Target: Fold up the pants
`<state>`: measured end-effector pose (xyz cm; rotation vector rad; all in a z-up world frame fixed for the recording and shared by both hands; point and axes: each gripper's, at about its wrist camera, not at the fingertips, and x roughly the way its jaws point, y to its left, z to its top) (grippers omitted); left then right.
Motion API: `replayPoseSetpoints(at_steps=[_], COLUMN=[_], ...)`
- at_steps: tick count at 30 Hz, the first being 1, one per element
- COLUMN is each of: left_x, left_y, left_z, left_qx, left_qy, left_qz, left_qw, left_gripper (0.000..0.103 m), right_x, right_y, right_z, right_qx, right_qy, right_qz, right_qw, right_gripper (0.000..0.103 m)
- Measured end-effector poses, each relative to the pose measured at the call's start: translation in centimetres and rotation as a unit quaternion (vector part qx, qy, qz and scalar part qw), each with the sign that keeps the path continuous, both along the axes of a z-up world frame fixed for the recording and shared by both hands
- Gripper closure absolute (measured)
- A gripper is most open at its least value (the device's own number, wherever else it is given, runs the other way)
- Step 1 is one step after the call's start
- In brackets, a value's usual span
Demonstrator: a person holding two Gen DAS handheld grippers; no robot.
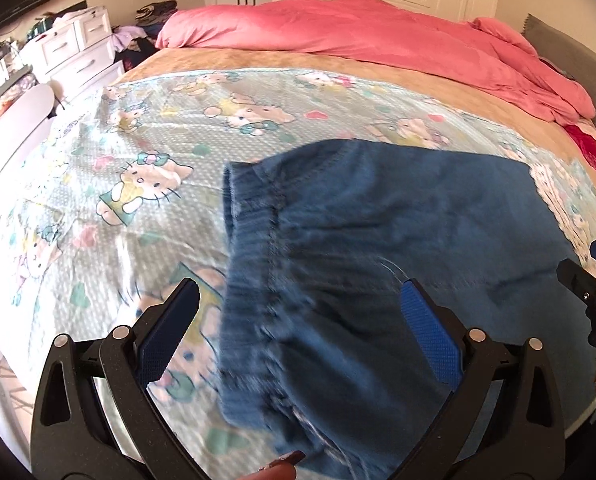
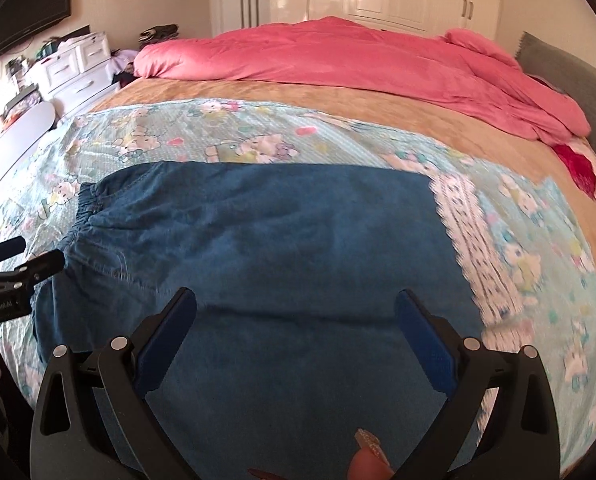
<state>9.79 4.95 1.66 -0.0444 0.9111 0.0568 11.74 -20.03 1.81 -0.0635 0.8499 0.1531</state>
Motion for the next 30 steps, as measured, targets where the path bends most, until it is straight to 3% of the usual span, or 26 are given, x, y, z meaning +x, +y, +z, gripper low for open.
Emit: replayPoseSetpoints(at_steps=[10, 21, 30], left_x=[4.4, 8.7, 12.1], left_y=[3.6, 5.0, 5.8], left_z=[-0.7, -2.2, -3.5], left_qx=[-0.003, -0.012, 0.006], left_qy=[0.018, 0.042, 0.052], left_qz=[0.018, -0.003, -0.014], left_qw=[0.9997, 0.9990, 0.9985], left_gripper=[0.008, 0.008, 0.008], right_x=[5.3, 11.2, 15.4], right_y=[3.9, 7.4, 9.7], right_z=[-0.7, -2.5, -3.6], right_qx=[-0.031, -0.030, -0.034], right_qy=[0.002, 0.033, 0.048], right_qz=[0.066, 0.111, 0.144], right_qw=[0.997, 0.993, 0.988], right_gripper=[0.004, 0.004, 0.004])
